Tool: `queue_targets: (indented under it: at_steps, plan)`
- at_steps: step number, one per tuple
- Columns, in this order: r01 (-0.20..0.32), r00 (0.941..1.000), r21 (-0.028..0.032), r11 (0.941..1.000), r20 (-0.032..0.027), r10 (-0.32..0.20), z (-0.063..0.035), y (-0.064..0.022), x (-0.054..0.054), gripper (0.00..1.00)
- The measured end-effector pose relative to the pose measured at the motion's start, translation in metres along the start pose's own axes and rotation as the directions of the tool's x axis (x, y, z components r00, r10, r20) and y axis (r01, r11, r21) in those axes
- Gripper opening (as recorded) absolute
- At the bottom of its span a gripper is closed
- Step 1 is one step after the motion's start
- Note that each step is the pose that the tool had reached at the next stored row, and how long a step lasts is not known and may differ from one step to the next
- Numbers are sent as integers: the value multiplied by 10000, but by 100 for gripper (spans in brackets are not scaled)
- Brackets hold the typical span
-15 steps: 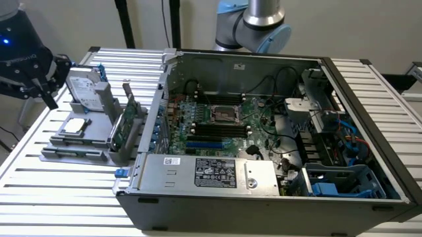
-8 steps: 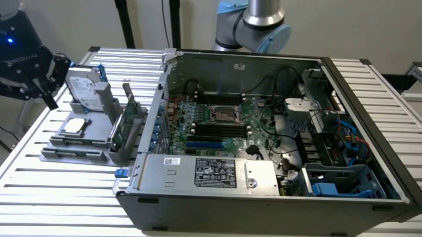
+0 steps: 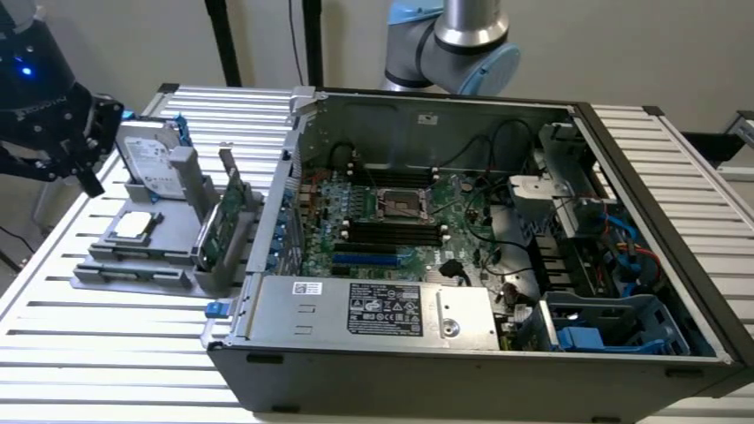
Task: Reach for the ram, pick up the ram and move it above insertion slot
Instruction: 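Pick up the ram and move it above insertion slot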
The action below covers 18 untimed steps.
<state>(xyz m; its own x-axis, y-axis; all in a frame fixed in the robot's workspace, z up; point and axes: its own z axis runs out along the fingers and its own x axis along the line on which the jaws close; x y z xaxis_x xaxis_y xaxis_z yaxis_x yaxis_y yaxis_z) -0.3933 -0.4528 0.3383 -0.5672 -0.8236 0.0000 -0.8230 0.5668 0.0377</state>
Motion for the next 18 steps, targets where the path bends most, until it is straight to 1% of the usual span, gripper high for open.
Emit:
queue_targets:
  at_steps: [2,4,7,9,12,14,18]
  plan:
    - [354,9994,0,9994,-13,-354,2,0,0,11]
    - [719,9974,-1,9974,-27,-719,5,0,0,11]
    - [1270,9919,-3,9919,-49,-1270,8,0,0,11]
    - [1627,9867,-5,9867,-62,-1627,12,0,0,11]
    - [2167,9762,-10,9762,-83,-2167,18,-1,0,11]
    - [2511,9679,-12,9680,-95,-2511,23,-1,0,11]
    - [3205,9472,-20,9472,-121,-3205,34,-1,0,11]
